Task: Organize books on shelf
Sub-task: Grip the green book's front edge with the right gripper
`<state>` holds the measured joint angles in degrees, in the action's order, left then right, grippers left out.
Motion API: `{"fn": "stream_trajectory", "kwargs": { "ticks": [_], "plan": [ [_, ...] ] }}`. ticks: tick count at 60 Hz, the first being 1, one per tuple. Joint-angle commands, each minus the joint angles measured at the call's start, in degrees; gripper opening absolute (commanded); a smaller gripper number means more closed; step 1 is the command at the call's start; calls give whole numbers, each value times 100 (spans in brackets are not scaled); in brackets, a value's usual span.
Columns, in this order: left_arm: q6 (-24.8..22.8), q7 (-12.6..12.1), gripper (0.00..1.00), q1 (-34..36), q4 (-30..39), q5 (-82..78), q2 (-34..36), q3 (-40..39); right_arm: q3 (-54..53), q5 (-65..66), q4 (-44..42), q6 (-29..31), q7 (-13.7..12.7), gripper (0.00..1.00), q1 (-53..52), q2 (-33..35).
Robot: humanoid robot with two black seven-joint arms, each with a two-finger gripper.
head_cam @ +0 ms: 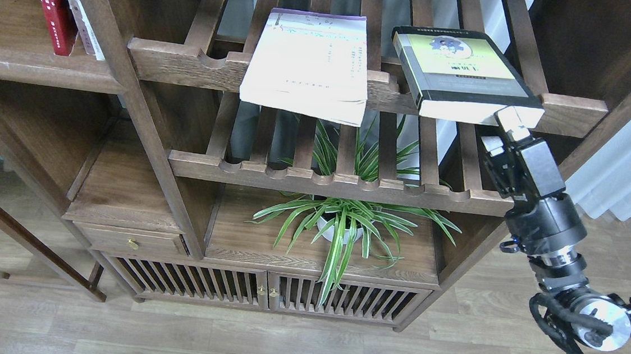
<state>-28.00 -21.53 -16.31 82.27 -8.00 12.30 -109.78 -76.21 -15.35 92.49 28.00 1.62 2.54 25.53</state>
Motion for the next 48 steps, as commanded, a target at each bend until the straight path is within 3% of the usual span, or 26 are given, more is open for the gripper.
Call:
{"fn": "stream_trajectory", "kwargs": {
  "ticks": [1, 48],
  "plan": [
    [0, 0, 92, -4, 0, 0, 0, 1, 1, -47, 41, 0, 5, 95, 1, 5],
    [0, 0, 93, -4, 9, 0, 9, -61, 89, -47, 32, 0, -4, 94, -263, -13]
  ]
}}
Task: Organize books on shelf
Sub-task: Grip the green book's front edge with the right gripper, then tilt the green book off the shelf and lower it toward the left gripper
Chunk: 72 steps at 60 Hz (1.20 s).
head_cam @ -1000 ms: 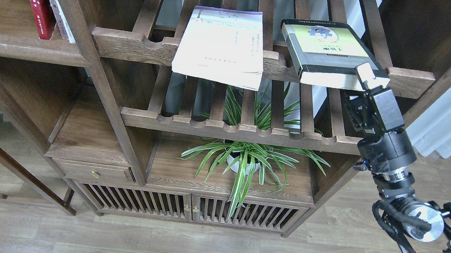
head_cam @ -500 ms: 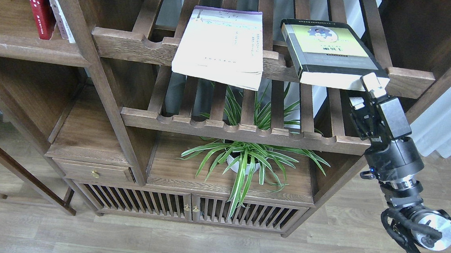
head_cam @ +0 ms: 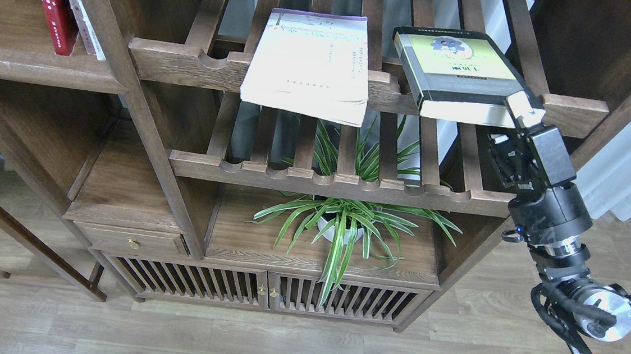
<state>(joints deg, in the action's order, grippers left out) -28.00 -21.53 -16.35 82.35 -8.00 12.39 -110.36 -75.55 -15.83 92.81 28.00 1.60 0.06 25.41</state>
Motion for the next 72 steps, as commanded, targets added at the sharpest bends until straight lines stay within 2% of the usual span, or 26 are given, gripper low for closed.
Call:
{"fn": "stream_trajectory", "kwargs": {
  "ticks": [1, 20, 21, 29, 39, 69, 72],
  "plan": [
    [0, 0, 93, 0, 0, 0, 0, -12, 22, 1, 0, 0, -1, 94, -15, -1],
    [0, 0, 93, 0, -9, 0, 26, -30, 22, 1, -9, 0, -1, 87, -85, 8],
    [0, 0, 93, 0, -9, 0, 35, -39, 14, 1, -9, 0, -19, 82, -85, 17],
    [0, 0, 93, 0, -9, 0, 35, -65, 22, 1, -18, 0, -63, 71, -85, 25],
    [0, 0, 93, 0, -9, 0, 35, -65, 40, 10, -35, 0, -221, 69, -41, 131],
    [0, 0, 94, 0, -9, 0, 35, -74, 22, 19, -44, -216, -247, 68, -76, 140],
    [0, 0, 94, 0, -9, 0, 35, -65, -4, 10, -44, -181, -265, 60, -76, 131]
  ]
}}
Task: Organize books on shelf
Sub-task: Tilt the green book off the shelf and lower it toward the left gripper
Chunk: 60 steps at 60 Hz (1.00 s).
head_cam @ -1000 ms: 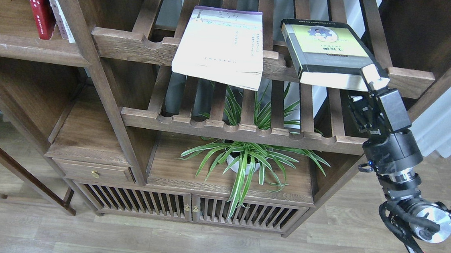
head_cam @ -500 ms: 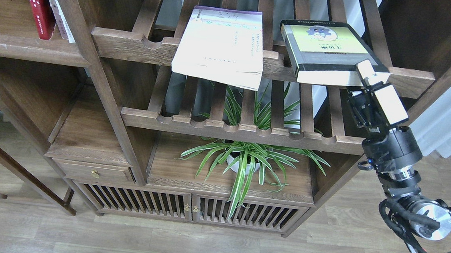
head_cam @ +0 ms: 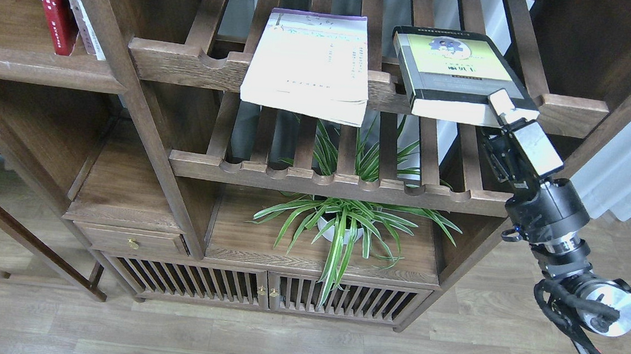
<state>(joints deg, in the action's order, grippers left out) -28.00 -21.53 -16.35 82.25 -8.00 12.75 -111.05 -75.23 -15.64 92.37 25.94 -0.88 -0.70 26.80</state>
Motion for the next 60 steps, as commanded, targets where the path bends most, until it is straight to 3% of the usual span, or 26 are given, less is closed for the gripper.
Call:
{"fn": "stream_trajectory", "kwargs": {
  "ticks": [1, 9, 13, 18, 35, 60],
  "plan": [
    [0, 0, 94, 0, 1, 0, 0, -5, -36, -9, 0, 34, -18, 59, 0, -8],
    [0, 0, 94, 0, 2, 9, 0, -5, -97, -18, 0, 122, -18, 44, 0, -17],
    [0, 0, 94, 0, 2, 9, 0, -5, -106, -27, 0, 206, -18, 30, 0, -8],
    [0, 0, 94, 0, 1, 9, 0, -5, -115, -88, 0, 206, -18, 4, 9, -52],
    [0, 9, 94, 0, -7, 9, 0, -5, 0, -123, -18, 206, -18, 3, 193, -61],
    [0, 0, 94, -9, -201, 255, -9, 250, 0, -123, 0, 206, 18, 3, 1380, -96]
  ]
}}
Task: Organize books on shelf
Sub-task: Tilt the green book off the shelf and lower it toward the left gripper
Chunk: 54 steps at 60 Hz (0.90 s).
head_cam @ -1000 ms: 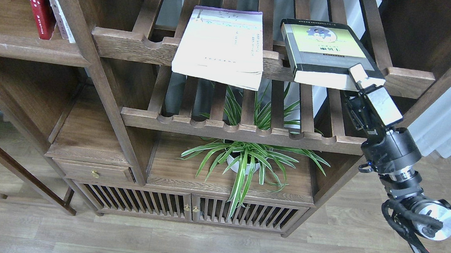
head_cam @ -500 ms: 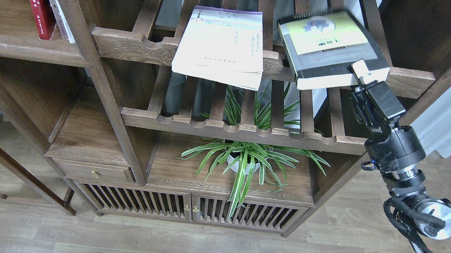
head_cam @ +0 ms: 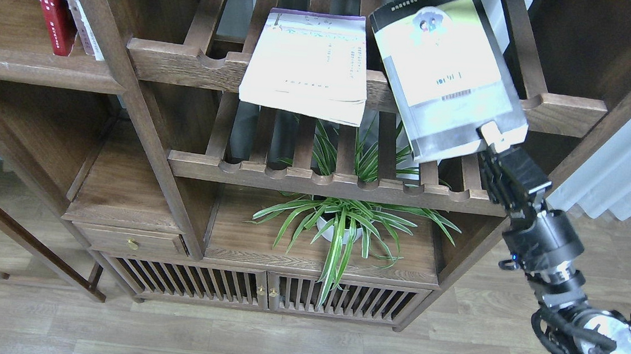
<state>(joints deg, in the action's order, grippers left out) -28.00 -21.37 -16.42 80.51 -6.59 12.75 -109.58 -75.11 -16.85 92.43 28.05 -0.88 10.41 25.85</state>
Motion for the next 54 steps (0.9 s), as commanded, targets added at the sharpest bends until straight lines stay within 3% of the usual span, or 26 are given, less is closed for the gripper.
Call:
{"fn": "stream_trajectory", "kwargs": {
  "ticks": [1, 17, 28, 54],
  "plan": [
    [0, -16, 94, -2, -26, 123, -9, 121, -21, -3, -6, -5, 27, 3, 330, -1],
    [0, -16, 95, -90, -35, 281, -62, 349, -3, -3, -6, -5, 27, 3, 972, -1],
    [0, -25, 95, -415, -79, 1063, 0, 1421, 23, -3, -6, -5, 9, 3, 1393, -1],
    [0, 10, 95, -406, -184, 1160, -70, 2186, 498, 6, -32, -5, 1, 3, 1649, 34]
  ]
}}
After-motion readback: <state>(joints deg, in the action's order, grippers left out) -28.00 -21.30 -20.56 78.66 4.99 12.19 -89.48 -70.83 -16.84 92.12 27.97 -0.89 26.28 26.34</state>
